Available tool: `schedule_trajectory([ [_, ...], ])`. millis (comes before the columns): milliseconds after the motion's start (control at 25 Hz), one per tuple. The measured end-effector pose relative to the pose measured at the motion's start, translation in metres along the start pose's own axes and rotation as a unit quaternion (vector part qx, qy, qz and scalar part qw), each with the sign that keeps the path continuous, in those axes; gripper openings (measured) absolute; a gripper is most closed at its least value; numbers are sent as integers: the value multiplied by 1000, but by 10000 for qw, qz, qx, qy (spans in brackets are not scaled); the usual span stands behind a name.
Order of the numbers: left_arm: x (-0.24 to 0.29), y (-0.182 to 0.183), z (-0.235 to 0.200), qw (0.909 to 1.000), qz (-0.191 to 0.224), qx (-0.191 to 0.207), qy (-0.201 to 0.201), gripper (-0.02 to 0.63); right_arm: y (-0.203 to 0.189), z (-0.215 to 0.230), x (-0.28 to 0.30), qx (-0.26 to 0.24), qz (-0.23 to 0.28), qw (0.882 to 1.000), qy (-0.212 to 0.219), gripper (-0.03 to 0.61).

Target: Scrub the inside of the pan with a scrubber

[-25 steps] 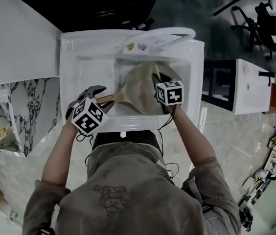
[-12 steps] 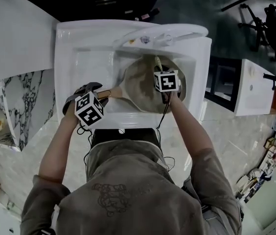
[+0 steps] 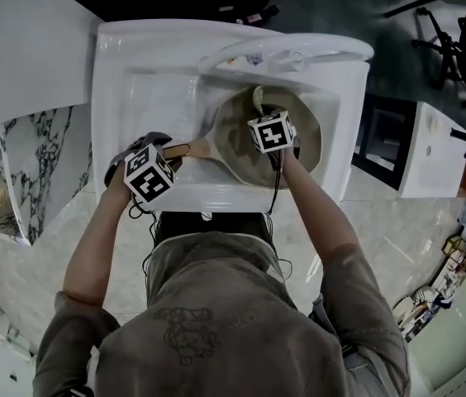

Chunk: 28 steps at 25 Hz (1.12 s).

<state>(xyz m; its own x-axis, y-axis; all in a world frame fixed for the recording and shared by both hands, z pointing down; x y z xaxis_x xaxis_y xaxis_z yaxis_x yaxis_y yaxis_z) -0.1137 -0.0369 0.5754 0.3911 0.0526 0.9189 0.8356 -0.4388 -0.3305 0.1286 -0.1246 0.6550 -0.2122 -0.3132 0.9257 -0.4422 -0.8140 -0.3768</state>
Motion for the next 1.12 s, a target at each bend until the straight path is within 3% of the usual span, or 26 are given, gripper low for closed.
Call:
schedule_trajectory([
  [280, 4, -5, -2, 9999, 15, -131, -98, 219, 2, -34, 14, -495, -342, 9956, 724, 97],
  [560, 8, -9, 1, 10000, -89, 43, -11, 206, -4, -66, 7, -1159, -602, 9760, 1741, 97],
  [840, 8, -8, 2, 9999, -96, 41, -53, 204, -19, -91, -16, -1824, -851, 9376, 2836, 97],
  [1120, 8, -8, 0, 9999, -121, 81, -58, 202, -36, -102, -46, -2377, -1094, 8806, 3951, 97],
])
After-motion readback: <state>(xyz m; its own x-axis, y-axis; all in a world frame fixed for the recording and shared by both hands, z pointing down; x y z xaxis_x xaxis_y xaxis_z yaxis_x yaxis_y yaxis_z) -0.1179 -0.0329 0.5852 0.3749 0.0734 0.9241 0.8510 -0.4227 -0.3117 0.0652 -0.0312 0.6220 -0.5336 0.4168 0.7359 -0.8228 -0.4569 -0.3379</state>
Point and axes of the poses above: the fingertips, and each gripper's own axes: x forward along the fingers, z to its right, y out of its top, the point moved 6 cm from there along -x, backward along the fingers, and after that the axes turned 1 degree about z, right-handed, at the moved point
